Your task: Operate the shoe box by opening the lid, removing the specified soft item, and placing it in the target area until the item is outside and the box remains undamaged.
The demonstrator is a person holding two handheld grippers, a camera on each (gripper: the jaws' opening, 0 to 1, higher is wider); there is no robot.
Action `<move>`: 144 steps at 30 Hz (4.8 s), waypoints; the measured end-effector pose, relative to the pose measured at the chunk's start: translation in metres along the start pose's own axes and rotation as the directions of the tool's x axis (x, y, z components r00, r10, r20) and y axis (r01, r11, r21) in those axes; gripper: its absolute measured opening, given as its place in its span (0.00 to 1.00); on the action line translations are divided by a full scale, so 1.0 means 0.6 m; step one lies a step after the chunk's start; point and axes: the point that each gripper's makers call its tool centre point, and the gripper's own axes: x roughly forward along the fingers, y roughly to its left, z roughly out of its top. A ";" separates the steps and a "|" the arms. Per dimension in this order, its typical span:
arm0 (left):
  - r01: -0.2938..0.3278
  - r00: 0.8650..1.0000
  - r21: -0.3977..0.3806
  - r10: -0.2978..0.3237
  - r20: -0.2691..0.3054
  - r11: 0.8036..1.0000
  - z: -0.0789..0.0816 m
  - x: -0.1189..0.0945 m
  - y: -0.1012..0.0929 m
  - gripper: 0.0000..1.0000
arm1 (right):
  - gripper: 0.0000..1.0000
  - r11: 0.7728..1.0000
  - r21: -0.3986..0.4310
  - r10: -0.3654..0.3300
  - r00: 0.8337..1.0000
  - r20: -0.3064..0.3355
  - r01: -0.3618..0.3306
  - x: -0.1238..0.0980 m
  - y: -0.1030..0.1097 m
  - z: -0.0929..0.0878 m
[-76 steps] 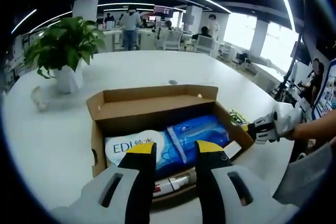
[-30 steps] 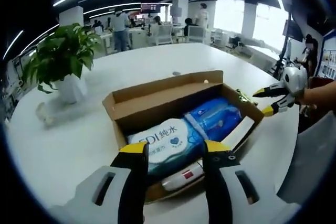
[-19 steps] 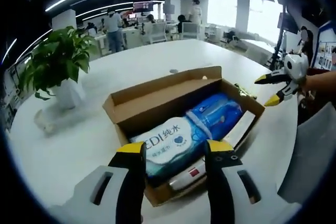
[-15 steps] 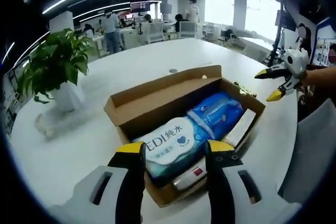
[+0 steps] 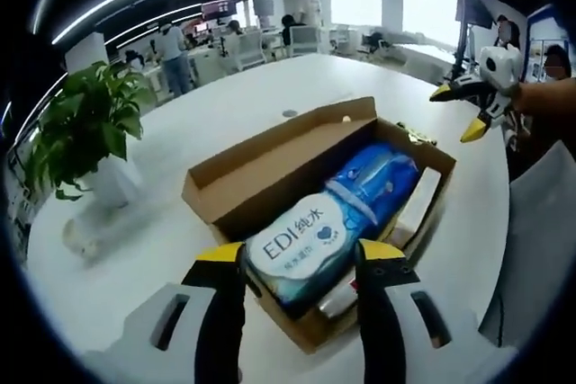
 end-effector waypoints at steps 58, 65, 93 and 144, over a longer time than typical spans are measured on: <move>0.371 0.887 0.533 -0.120 -0.446 0.760 -0.081 0.126 -0.013 0.58 | 0.67 0.981 -0.037 0.192 0.981 -0.005 -0.192 0.103 0.073 0.078; 0.372 0.893 0.547 -0.129 -0.430 0.750 -0.085 0.132 -0.014 0.58 | 0.67 0.975 -0.038 0.221 0.975 -0.009 -0.221 0.123 0.087 0.083; 0.381 0.892 0.549 -0.139 -0.430 0.744 -0.089 0.143 -0.016 0.53 | 0.62 0.917 -0.127 0.372 0.925 -0.076 -0.379 0.241 0.136 0.109; 0.339 0.918 0.573 -0.128 -0.376 0.746 -0.087 0.148 -0.015 0.52 | 0.42 0.887 -0.208 0.373 0.904 -0.208 -0.413 0.380 0.173 0.065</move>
